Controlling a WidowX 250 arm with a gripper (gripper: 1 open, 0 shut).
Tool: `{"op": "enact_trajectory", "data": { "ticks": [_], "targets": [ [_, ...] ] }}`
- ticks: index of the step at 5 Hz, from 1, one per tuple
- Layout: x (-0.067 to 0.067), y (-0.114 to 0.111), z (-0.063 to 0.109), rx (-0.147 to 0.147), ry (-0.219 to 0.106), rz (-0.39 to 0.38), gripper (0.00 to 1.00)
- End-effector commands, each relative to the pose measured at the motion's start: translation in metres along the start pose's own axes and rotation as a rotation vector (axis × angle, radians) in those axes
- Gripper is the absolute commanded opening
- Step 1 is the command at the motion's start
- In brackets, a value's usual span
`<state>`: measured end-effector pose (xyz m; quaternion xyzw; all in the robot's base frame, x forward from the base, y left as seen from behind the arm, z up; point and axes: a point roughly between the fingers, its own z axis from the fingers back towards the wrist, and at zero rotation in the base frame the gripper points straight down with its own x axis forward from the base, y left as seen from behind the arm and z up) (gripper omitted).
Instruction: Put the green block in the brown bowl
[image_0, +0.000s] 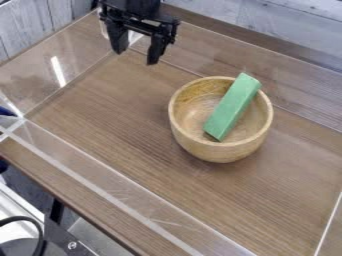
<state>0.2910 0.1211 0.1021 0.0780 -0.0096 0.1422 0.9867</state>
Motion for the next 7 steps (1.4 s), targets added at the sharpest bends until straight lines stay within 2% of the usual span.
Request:
{"op": "enact_trajectory", "data": {
  "ticks": [1,2,4,6,7],
  "targets": [
    [0.010,0.011,0.010,0.001,-0.095,0.023,1.00],
    [0.010,0.016,0.001,-0.001,-0.119,0.028,0.00],
    [0.019,0.032,-0.022,0.079,-0.046,0.049,0.00],
    [0.029,-0.001,-0.034,0.043,-0.041,0.051,0.00],
    [0.031,-0.013,-0.038,0.067,-0.047,0.042,0.00]
  ]
}}
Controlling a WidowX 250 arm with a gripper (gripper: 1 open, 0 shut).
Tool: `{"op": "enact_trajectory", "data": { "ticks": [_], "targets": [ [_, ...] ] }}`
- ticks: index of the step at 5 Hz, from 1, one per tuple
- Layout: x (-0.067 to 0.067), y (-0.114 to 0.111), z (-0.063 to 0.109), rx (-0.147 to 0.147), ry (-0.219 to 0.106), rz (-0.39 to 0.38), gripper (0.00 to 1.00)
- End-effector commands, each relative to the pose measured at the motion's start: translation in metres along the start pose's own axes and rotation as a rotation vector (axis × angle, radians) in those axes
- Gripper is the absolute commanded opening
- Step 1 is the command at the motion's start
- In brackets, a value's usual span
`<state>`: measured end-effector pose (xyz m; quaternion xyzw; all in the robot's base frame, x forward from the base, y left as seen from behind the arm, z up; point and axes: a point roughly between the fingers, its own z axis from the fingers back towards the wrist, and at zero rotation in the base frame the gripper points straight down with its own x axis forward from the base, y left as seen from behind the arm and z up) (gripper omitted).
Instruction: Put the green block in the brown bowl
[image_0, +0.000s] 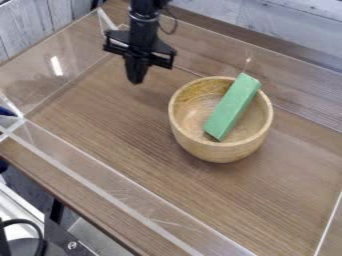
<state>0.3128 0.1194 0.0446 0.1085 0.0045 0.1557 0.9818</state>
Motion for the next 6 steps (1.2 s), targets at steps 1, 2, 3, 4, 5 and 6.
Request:
{"op": "enact_trajectory", "data": {
  "ticks": [1,2,3,4,5,6],
  "targets": [
    [0.014,-0.022,0.022,0.014,-0.086,-0.026,0.00],
    [0.019,-0.041,0.023,-0.021,-0.084,-0.093,0.00],
    [0.017,-0.039,0.022,-0.018,-0.060,-0.081,0.00],
    [0.018,-0.032,0.018,-0.025,-0.053,-0.059,0.00],
    [0.019,-0.026,0.014,-0.031,-0.046,-0.037,0.00],
    [0.019,-0.028,0.013,-0.026,-0.050,-0.037,0.00]
  ]
}}
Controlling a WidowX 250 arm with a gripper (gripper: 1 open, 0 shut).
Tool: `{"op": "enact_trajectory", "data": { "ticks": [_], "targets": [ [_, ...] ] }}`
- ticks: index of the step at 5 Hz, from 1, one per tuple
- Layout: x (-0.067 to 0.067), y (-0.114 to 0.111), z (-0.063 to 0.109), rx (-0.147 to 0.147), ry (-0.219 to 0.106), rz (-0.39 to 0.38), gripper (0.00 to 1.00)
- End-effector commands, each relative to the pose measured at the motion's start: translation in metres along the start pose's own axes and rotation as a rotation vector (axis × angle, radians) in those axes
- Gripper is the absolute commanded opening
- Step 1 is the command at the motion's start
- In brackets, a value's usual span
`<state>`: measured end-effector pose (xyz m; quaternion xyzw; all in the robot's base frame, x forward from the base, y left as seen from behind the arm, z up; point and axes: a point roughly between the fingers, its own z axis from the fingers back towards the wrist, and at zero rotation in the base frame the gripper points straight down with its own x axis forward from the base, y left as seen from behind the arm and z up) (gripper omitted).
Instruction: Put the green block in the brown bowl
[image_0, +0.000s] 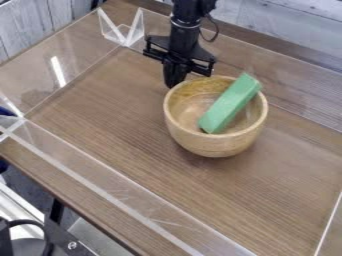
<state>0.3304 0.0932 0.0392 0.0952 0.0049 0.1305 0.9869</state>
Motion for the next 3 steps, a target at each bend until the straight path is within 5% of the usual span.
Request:
{"op": "enact_trajectory", "data": {
  "ticks": [1,3],
  "targets": [
    [0.012,0.003,0.010,0.009,-0.053,0.016,0.00],
    [0.021,0.012,-0.008,0.015,-0.031,0.075,0.00]
  ]
}}
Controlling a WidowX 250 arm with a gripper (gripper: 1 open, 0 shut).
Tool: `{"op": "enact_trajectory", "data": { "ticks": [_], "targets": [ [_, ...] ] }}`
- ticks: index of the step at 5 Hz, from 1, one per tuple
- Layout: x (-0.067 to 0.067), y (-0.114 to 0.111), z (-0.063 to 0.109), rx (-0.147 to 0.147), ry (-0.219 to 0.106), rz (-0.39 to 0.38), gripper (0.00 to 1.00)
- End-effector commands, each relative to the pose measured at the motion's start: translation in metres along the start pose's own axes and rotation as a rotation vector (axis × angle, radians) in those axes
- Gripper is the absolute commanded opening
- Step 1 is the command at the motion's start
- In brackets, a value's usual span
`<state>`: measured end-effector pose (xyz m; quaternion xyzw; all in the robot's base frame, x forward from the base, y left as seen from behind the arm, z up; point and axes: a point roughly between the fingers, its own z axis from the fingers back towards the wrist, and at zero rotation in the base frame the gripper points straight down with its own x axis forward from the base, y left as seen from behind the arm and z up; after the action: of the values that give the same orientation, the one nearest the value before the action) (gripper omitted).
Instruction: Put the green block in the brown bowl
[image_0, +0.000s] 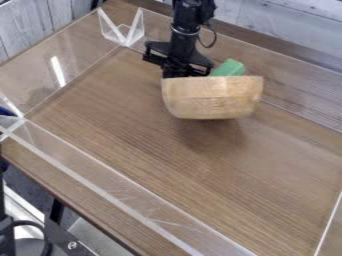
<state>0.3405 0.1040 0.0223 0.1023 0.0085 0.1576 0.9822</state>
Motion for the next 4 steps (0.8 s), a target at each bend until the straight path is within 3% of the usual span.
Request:
{"op": "enact_trajectory", "data": {
  "ticks": [1,2,4],
  "targets": [
    [0.019,0.015,0.006,0.034,-0.065,0.011,0.00],
    [0.028,0.023,0.002,0.071,-0.092,-0.005,0.00],
    [0.020,0.025,-0.003,0.078,-0.011,-0.027,0.00]
  ]
}}
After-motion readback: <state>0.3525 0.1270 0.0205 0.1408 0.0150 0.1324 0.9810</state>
